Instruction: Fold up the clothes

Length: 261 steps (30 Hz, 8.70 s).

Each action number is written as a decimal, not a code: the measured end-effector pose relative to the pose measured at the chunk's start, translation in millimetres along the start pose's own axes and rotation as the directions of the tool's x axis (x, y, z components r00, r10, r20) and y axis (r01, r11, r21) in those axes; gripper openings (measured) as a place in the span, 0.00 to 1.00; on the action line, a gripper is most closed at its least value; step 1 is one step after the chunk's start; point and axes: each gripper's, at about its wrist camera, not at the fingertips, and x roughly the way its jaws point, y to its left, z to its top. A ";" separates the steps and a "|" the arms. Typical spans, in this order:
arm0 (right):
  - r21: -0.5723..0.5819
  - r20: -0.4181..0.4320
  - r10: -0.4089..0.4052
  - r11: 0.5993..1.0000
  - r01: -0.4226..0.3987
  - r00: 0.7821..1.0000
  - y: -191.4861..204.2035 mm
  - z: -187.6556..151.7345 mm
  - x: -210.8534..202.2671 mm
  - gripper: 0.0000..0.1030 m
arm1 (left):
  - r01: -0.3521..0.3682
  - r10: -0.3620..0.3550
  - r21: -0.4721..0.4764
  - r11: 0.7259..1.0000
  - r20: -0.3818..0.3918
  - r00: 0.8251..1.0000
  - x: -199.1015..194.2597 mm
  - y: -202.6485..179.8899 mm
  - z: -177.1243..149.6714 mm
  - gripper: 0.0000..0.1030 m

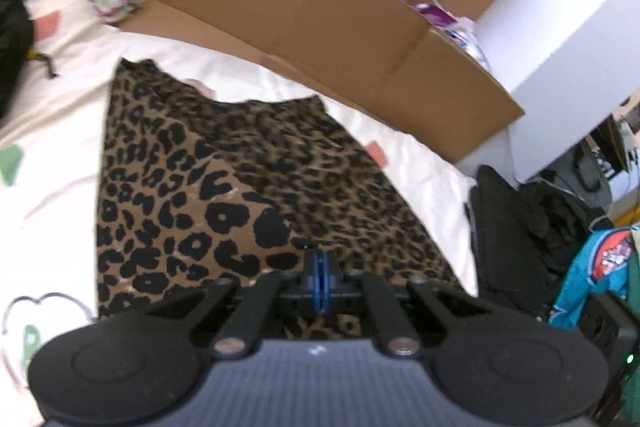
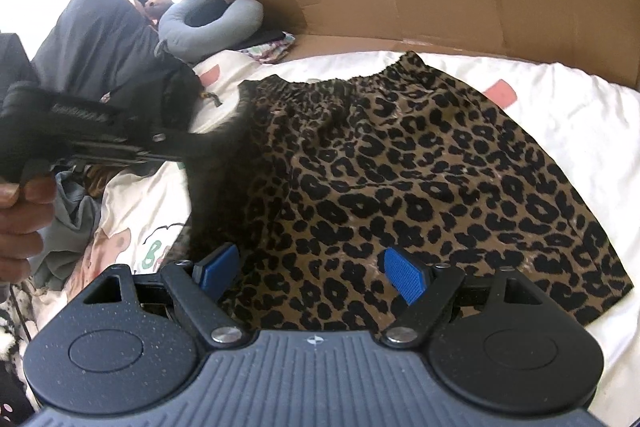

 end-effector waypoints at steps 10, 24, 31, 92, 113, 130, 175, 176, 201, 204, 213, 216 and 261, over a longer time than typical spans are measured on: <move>0.022 0.059 0.068 0.997 -0.069 0.996 5.4 9.5 -3.6 0.82 | 0.121 -0.122 -0.012 0.993 -0.036 0.992 25.5 -37.0 -14.2 0.02; 0.104 0.094 0.026 0.994 -0.036 0.995 -13.7 10.2 -0.7 0.50 | 0.198 -0.196 0.021 0.980 -0.068 0.978 40.8 -68.7 -9.8 0.02; 0.100 0.126 0.021 0.994 -0.034 0.992 -18.2 13.5 -5.2 0.17 | 0.211 -0.207 0.028 0.977 -0.091 0.974 49.2 -80.6 -10.3 0.02; 0.574 0.022 -0.273 0.791 0.211 0.962 -188.6 -47.8 -17.0 0.10 | -0.095 0.106 0.048 0.994 -0.329 0.938 45.6 65.9 -68.7 0.44; 0.516 0.055 -0.297 0.826 0.227 0.953 -188.4 -38.1 -26.8 0.01 | -0.092 0.131 0.122 0.988 -0.366 0.921 53.0 56.0 -74.7 0.42; 0.512 0.031 -0.312 0.821 0.253 0.949 -197.4 -55.5 -29.2 0.11 | -0.154 0.275 0.313 0.937 -0.392 0.878 49.5 33.3 -13.9 0.42; 0.540 0.123 -0.155 0.839 0.065 0.980 -212.9 -63.0 -35.9 0.41 | -0.384 0.403 0.162 0.909 -0.111 0.908 220.0 -64.7 145.0 0.42; 0.542 0.120 -0.153 0.838 0.065 0.981 -213.3 -63.0 -35.0 0.41 | -0.399 0.416 0.144 0.905 -0.114 0.902 223.8 -60.6 145.0 0.41; 0.510 0.100 -0.127 0.858 0.058 0.987 -210.7 -54.9 -28.9 0.19 | -0.460 0.443 -0.203 0.864 -0.127 0.888 255.0 -6.0 129.0 0.32; 0.490 0.109 -0.124 0.870 0.056 0.986 -207.3 -53.7 -30.6 0.03 | -0.466 0.450 -0.217 0.858 -0.119 0.885 253.5 -6.5 127.3 0.29; 0.496 0.165 -0.126 0.868 0.028 0.978 -202.1 -61.0 -44.2 0.02 | -0.426 0.414 -0.326 0.844 -0.109 0.904 236.6 12.4 122.3 0.05; 0.490 0.172 -0.126 0.871 0.026 0.977 -199.7 -59.8 -44.8 0.02 | -0.419 0.408 -0.329 0.846 -0.103 0.907 232.7 11.0 121.4 0.02; 0.627 0.118 -0.159 0.778 0.051 0.980 -228.3 -86.9 -47.2 0.02 | -0.231 0.197 -0.135 0.963 -0.229 0.953 271.2 -81.3 86.3 0.23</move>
